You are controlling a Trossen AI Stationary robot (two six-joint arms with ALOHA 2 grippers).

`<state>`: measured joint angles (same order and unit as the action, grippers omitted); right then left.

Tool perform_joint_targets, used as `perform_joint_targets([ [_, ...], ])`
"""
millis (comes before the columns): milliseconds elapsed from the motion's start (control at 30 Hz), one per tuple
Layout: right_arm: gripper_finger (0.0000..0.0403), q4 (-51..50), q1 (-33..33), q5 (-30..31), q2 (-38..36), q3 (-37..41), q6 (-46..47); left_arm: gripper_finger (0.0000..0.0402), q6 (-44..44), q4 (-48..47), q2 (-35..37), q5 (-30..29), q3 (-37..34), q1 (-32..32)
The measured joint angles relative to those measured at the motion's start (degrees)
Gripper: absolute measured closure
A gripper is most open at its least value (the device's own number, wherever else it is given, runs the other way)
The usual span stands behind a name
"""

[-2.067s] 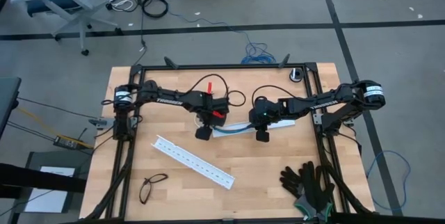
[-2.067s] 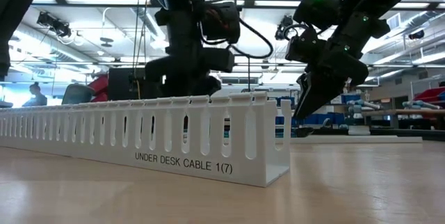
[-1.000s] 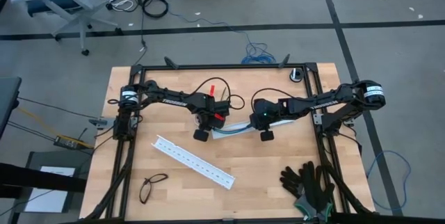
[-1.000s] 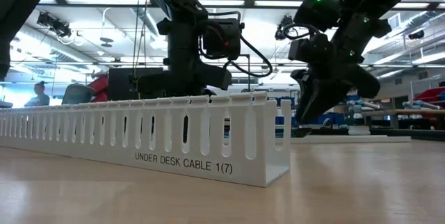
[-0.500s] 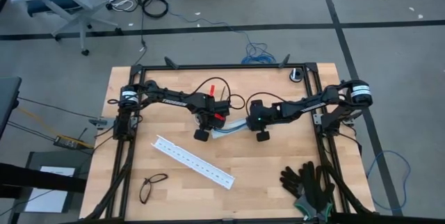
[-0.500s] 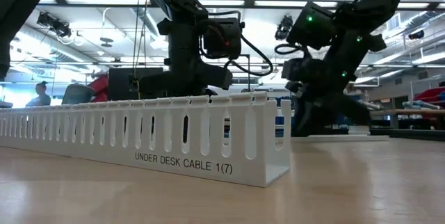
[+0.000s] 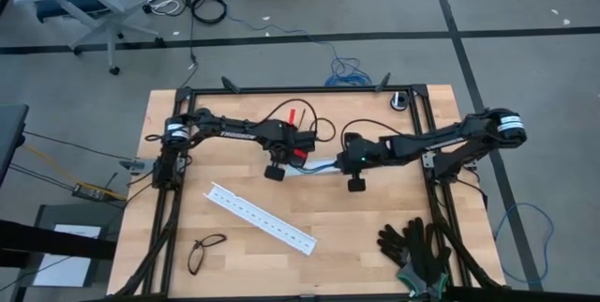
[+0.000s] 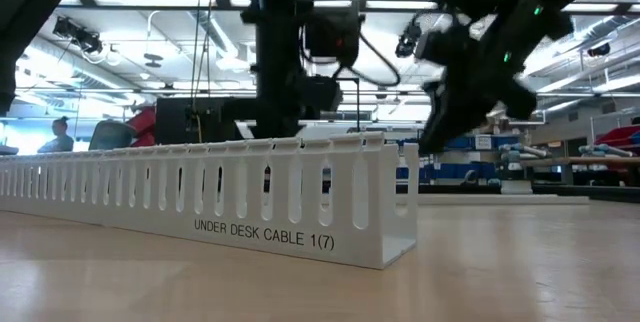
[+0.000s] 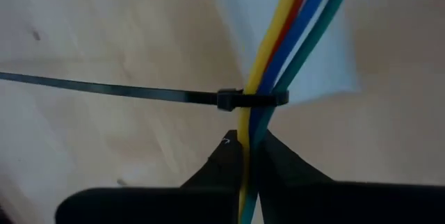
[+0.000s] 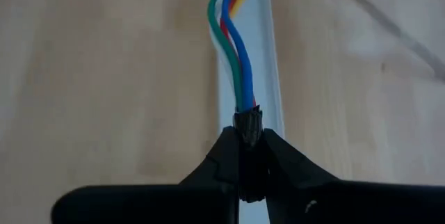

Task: Ziptie cables
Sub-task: Put the ziptied cable wires in the white cable duct

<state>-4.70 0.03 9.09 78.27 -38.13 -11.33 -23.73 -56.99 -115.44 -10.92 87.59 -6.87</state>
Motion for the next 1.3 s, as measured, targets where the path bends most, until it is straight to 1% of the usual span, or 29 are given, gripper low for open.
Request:
perform_joint_targets([
  [133, 0.0384, 1.71, 2.44, 0.09, -3.08, -0.02, 2.66, 0.0400, 0.28, -5.23, 0.09, -1.88, 2.37, 0.86],
  [233, 0.0384, 5.38, 4.29, -0.11, -3.64, -0.07, 5.07, 0.0401, 2.69, -9.35, 0.16, -4.20, 4.02, 1.58],
  [367, 0.0384, 10.27, 6.97, -1.34, -2.77, -0.18, 7.71, 0.0401, 6.34, -12.89, 0.79, -4.73, 4.29, 3.80],
  [533, 0.0384, 10.47, 10.25, -1.36, -1.26, -3.63, 9.73, 0.0401, 10.91, -15.66, 4.80, -6.38, 4.33, 7.75],
  [667, 0.0386, 10.19, 12.98, -1.56, 0.49, -7.15, 9.90, 0.0401, 16.35, -17.01, 8.09, -6.44, 4.33, 11.59],
  [800, 0.0386, 10.53, 15.73, -1.35, 4.52, -10.92, 12.38, 0.0401, 21.13, -18.18, 9.53, -6.46, 3.98, 15.65],
  [933, 0.0386, 10.57, 17.88, -1.35, 11.55, -13.99, 14.98, 0.0401, 25.79, -20.90, 9.43, -6.38, 2.80, 19.89],
  [1067, 0.0386, 11.79, 19.85, -0.64, 17.87, -17.77, 17.59, 0.0401, 33.41, -23.48, 9.59, -6.43, 0.27, 24.07],
  [1200, 0.0386, 12.62, 22.40, 1.48, 22.03, -22.06, 19.50, 0.0401, 40.34, -22.84, 9.78, -6.30, -2.29, 28.81],
  [1300, 0.0386, 13.11, 24.41, 3.13, 23.96, -24.84, 21.43, 0.0401, 44.72, -20.49, 9.75, -5.05, -4.49, 32.07],
])
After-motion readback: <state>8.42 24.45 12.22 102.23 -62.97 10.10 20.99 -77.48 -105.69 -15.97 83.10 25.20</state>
